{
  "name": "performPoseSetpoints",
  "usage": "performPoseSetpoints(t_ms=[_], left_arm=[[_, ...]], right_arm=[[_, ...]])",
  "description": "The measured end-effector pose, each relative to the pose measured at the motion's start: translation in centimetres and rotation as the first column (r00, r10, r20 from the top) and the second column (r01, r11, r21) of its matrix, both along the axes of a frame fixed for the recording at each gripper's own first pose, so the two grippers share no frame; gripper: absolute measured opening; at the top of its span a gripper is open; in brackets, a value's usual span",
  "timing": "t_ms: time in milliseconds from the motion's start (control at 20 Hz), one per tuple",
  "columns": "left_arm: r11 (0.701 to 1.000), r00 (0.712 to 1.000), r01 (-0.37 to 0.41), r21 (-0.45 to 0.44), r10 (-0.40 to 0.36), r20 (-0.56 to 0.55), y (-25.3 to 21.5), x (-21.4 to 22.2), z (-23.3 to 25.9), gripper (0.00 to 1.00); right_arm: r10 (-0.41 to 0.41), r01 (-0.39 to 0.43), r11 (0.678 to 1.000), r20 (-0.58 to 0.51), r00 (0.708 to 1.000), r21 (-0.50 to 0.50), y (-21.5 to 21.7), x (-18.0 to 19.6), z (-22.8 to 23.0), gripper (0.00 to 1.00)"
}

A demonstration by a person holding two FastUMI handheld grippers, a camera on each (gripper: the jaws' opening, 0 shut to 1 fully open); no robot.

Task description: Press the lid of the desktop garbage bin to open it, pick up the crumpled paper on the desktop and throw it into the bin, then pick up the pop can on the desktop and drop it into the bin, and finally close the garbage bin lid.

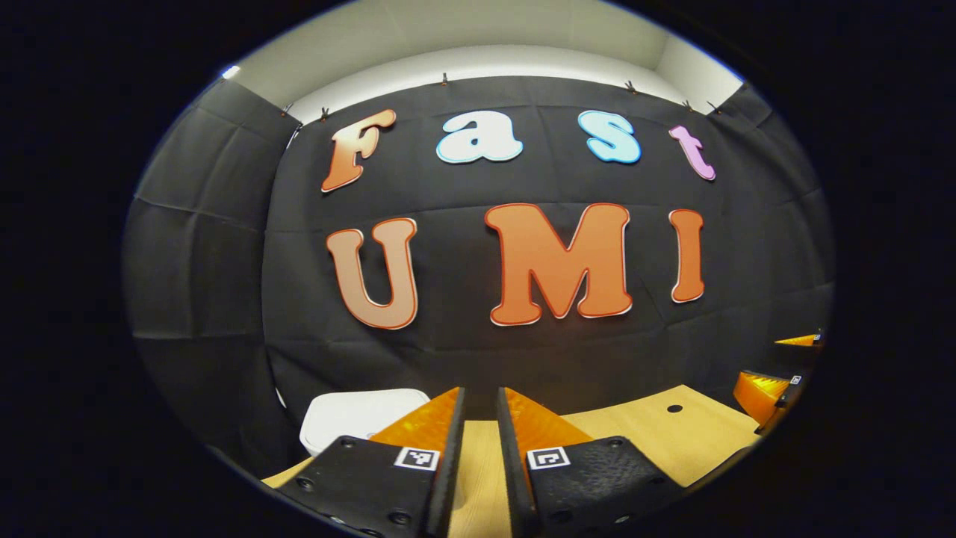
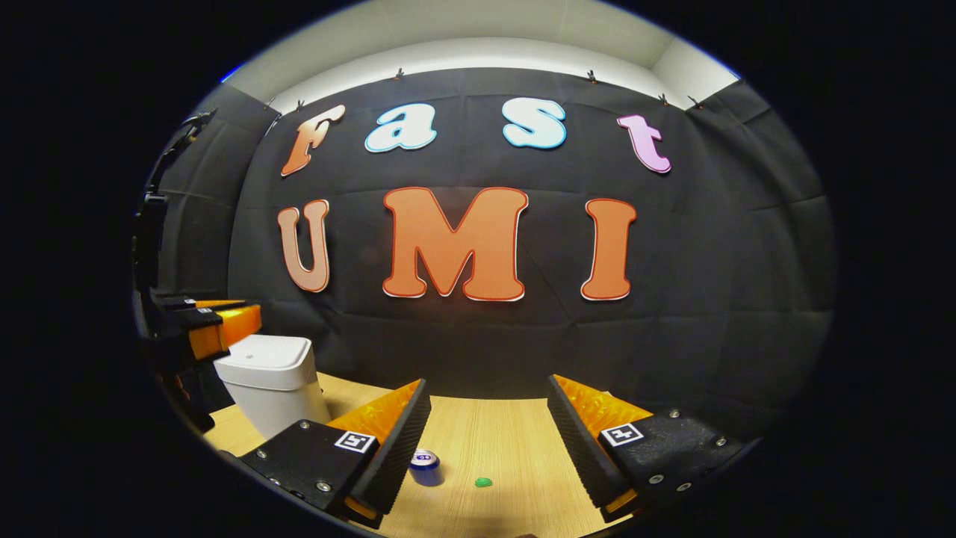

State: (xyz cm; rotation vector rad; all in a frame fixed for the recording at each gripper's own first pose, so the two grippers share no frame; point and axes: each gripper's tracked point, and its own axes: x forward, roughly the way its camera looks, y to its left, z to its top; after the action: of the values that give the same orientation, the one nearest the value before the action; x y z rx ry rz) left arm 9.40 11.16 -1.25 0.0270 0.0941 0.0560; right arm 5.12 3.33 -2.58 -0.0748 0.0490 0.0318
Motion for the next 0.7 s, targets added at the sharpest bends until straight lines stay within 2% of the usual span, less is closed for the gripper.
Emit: performPoseSetpoints(t_ms=[100,200,350,550,700], left_arm=[[0.999,0.999,-0.044,-0.007,0.044,-0.001,2.5,0.7,0.4,0.10],[0.997,0.997,-0.078,-0.001,0.078,-0.014,4.9,1.6,0.5,0.00],[0.996,0.993,-0.088,-0.016,0.087,-0.077,7.9,3.3,-0.7,0.00],[0.988,0.976,-0.095,-0.119,0.069,-0.206,11.5,5.5,-4.9,0.00],[0.982,0.956,-0.108,-0.154,0.060,-0.286,14.4,6.2,-8.0,0.00]], right_arm=[[-0.007,0.007,1.000,-0.004,1.000,0.001,-0.1,0.0,-0.2,0.94],[-0.013,0.013,1.000,-0.007,1.000,-0.002,-0.1,-0.1,-0.3,0.94],[-0.024,0.023,1.000,-0.015,1.000,-0.016,-0.2,-0.1,-0.8,0.94],[-0.049,0.048,0.998,-0.020,0.999,-0.032,0.1,-0.5,-1.2,0.94],[-0.096,0.095,0.994,-0.011,0.995,-0.052,0.2,-0.9,-1.3,0.94]])
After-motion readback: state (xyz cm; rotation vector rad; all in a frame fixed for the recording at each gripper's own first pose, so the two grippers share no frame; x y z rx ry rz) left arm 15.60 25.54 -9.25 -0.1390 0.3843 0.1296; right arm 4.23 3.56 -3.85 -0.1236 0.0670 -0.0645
